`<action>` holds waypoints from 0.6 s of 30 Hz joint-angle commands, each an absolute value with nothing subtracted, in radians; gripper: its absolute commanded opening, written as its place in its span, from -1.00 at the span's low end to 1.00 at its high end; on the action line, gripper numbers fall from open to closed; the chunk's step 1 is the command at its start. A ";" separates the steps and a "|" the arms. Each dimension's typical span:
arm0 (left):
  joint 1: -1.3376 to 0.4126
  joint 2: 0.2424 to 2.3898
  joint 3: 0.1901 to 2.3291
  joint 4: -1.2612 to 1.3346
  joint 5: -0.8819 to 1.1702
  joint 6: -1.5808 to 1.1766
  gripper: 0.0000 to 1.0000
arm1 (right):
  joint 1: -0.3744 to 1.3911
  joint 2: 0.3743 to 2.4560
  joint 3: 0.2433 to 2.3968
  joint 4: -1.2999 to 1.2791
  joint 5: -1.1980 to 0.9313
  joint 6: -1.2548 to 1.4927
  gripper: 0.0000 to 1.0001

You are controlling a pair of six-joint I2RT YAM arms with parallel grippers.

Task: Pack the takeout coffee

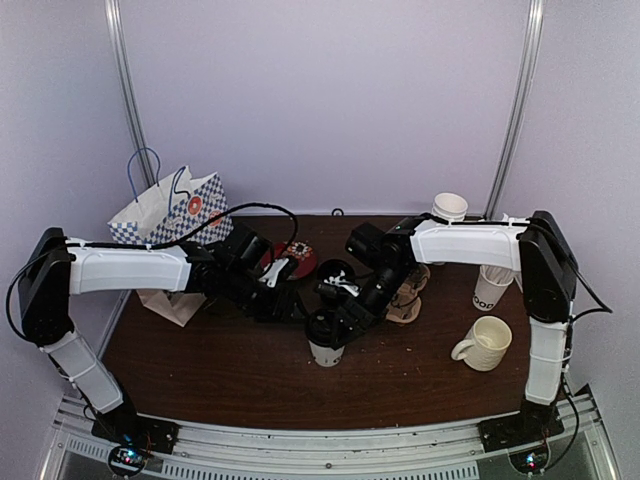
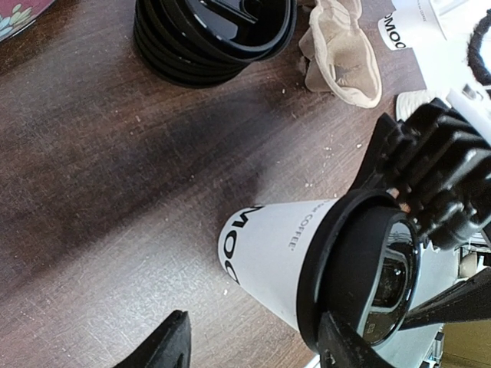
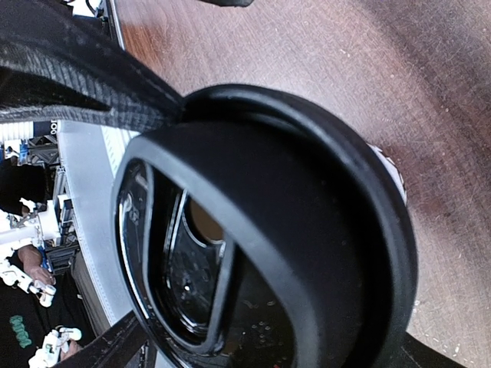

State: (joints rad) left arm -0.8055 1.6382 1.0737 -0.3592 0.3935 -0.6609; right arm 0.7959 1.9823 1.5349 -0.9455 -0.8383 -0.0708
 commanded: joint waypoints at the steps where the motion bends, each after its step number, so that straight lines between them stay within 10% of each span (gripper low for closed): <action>1: -0.810 1.675 1.069 -0.371 0.388 -0.661 0.16 | 0.782 1.999 1.562 -0.908 -0.877 -0.038 0.78; 18: -0.810 1.689 1.062 -0.388 0.380 -0.657 0.15 | 0.782 2.087 1.533 -0.912 -0.458 0.040 0.54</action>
State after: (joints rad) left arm -0.8032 1.6436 1.0737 -0.3573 0.3996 -0.6617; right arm 0.7853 2.0083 1.5490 -0.9592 -0.8280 0.0128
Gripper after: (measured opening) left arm 0.578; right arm 0.783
